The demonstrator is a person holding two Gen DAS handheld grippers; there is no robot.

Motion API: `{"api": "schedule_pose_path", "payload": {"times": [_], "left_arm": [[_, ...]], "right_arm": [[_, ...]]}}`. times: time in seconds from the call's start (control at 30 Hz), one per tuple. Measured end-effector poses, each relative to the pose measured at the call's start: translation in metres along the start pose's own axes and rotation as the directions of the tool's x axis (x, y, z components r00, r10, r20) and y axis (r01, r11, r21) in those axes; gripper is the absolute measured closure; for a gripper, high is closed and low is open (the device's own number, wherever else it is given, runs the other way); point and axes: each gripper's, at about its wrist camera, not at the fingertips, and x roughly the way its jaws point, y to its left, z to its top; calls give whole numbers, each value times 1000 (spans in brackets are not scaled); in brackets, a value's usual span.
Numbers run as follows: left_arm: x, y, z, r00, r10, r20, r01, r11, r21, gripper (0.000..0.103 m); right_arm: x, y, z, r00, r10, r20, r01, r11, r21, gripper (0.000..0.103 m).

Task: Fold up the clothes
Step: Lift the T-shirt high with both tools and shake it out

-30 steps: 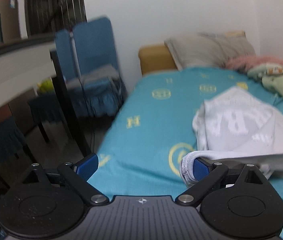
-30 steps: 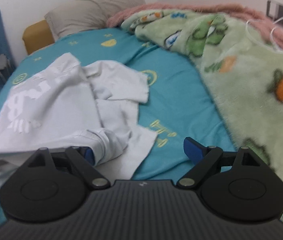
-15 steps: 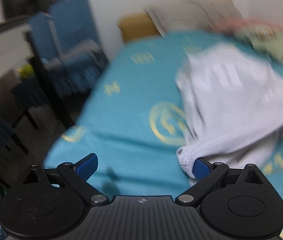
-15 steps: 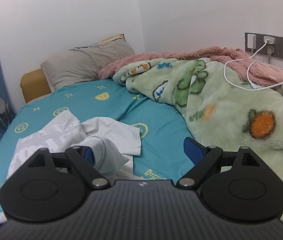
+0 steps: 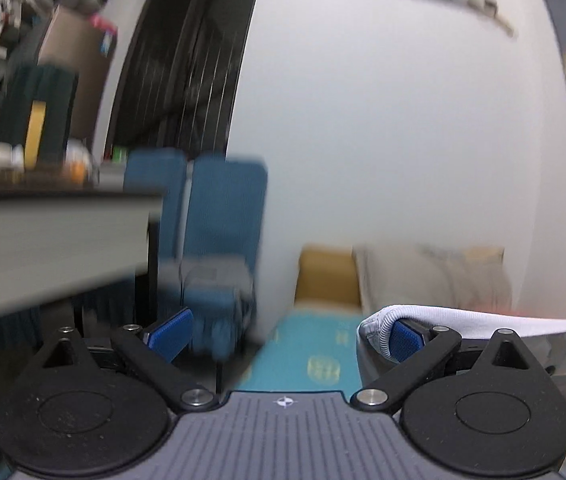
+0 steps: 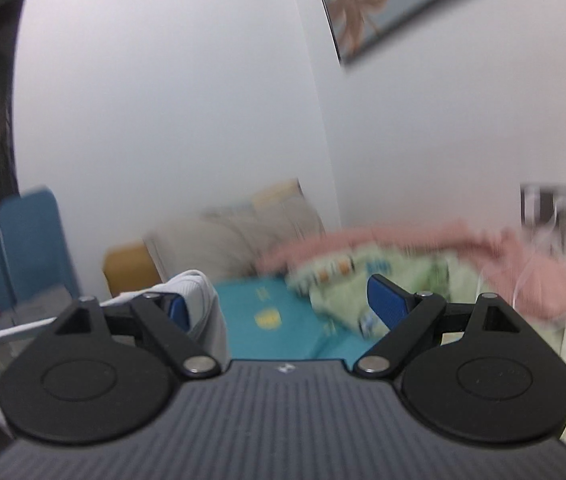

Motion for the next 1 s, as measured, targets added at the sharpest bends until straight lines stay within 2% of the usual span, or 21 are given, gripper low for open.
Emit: {"api": "schedule_pose_path", "payload": {"times": [0.17,0.33,0.47,0.6,0.7,0.8,0.9,1.0], "left_arm": [[-34,3,103,994,-35,103,40,998,-46,3],[-85,5,198,981,-67,184,79,995,-56,3],[-137,2,254,957,-67,282,78,997,-27,3],[-188,2,302,936,-95,340,121,991,-55,3],[-212,-3,326,924,-101,370,125,991,-41,3],[-224,-9,337,927,-107,361,124,992,-26,3],[-209,-7,328,940,-104,324,120,992,-32,3],[-166,-3,300,957,-100,274,111,993,-26,3]], "right_arm": [[-51,16,97,991,49,127,-51,999,15,15],[-120,26,185,967,79,243,-89,996,32,15],[-176,27,239,943,87,321,-104,994,35,15],[-222,23,278,922,89,378,-108,994,31,14],[-244,22,299,915,90,394,-114,993,38,13],[-244,23,305,925,90,369,-114,992,45,13],[-225,27,293,945,97,313,-116,992,43,13],[-200,36,270,962,95,258,-107,994,32,13]]}}
